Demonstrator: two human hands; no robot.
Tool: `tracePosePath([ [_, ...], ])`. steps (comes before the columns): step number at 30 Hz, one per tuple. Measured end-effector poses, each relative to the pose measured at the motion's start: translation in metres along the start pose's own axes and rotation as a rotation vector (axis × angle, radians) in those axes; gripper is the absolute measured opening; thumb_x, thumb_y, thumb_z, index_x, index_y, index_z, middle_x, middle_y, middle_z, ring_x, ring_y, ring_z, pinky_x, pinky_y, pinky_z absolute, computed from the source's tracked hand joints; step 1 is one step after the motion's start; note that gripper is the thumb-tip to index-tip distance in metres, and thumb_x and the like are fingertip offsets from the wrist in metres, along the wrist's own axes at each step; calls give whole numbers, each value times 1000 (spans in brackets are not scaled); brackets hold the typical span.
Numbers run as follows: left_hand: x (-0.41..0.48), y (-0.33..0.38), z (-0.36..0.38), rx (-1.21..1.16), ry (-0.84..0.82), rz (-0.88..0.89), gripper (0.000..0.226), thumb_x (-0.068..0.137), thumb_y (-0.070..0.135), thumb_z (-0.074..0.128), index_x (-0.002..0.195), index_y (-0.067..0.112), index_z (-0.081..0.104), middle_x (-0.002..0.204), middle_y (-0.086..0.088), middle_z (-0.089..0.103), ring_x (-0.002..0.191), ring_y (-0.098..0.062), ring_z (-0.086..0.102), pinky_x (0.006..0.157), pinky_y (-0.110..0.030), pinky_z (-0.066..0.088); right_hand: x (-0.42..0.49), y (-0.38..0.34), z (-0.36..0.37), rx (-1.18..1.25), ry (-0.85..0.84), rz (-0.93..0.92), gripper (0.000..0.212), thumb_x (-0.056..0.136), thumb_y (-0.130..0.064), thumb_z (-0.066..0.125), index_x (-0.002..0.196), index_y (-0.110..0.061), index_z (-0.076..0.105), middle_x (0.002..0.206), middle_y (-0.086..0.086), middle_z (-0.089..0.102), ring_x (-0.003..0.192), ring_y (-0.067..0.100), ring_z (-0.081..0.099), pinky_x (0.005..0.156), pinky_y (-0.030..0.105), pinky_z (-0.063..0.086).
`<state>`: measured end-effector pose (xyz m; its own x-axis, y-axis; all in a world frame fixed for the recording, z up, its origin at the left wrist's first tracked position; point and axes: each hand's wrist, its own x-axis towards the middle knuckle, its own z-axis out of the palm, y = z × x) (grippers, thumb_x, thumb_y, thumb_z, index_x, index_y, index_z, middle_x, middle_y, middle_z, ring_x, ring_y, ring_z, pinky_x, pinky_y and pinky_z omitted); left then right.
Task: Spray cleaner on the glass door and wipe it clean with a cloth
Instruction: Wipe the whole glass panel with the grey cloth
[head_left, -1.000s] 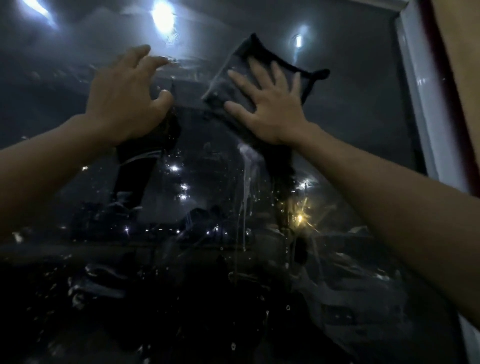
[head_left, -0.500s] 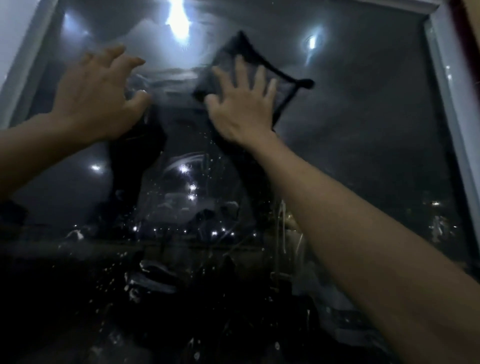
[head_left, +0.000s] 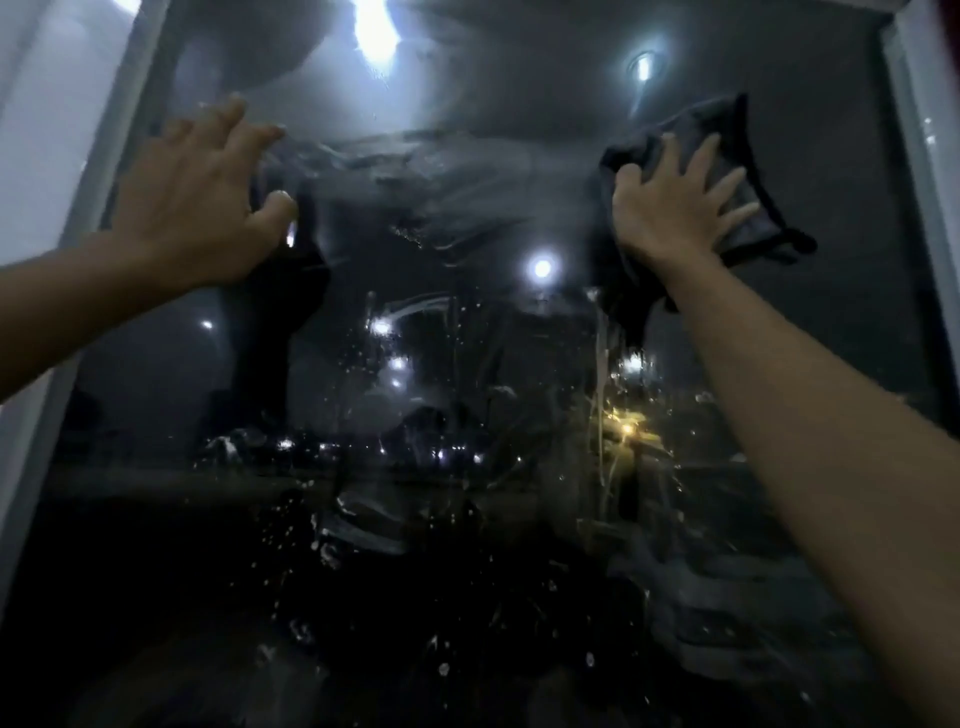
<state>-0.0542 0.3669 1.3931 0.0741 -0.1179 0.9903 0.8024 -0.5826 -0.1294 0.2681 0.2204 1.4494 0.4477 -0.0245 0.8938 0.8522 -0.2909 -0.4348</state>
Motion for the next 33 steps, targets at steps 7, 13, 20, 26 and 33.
tracePosePath([
  [7, -6, -25, 0, 41, 41, 13, 72, 78, 45, 36, 140, 9, 38, 148, -26, 31, 134, -43, 31, 112, -50, 24, -60, -106, 31, 33, 21, -525, 59, 99, -58, 19, 152, -31, 26, 164, -1, 4, 149, 36, -3, 117, 56, -8],
  [13, -15, -48, 18, 75, -25, 3, 76, 79, 49, 32, 143, 7, 33, 150, -27, 28, 136, -43, 28, 114, -49, 20, -67, -120, 38, -109, 15, -755, 64, 96, -62, 25, 153, -34, 17, 164, -5, 1, 149, 33, -3, 116, 57, -7],
  [20, -27, -60, 15, 34, 42, 10, 75, 82, 44, 35, 146, 5, 27, 154, -23, 22, 140, -41, 21, 113, -52, 19, -37, -134, 31, -43, 23, -190, 88, 91, -71, 21, 156, -16, 0, 163, 11, -9, 147, 42, -10, 115, 62, -8],
  [26, -28, -66, 12, -42, 63, -98, 73, 86, 43, 33, 149, 7, 20, 156, -22, 14, 145, -35, 12, 117, -44, 10, -104, -158, 50, -92, 4, -763, 79, 89, -72, 28, 155, -32, 11, 164, -1, -2, 149, 34, -5, 118, 55, -5],
  [33, -38, -80, 6, -129, 9, -70, 76, 83, 40, 32, 149, 6, 18, 157, -21, 10, 146, -33, 9, 118, -38, 8, -83, -161, 47, -175, 3, -838, 82, 85, -76, 23, 155, -35, 10, 164, -4, -1, 150, 31, -2, 119, 55, -3],
])
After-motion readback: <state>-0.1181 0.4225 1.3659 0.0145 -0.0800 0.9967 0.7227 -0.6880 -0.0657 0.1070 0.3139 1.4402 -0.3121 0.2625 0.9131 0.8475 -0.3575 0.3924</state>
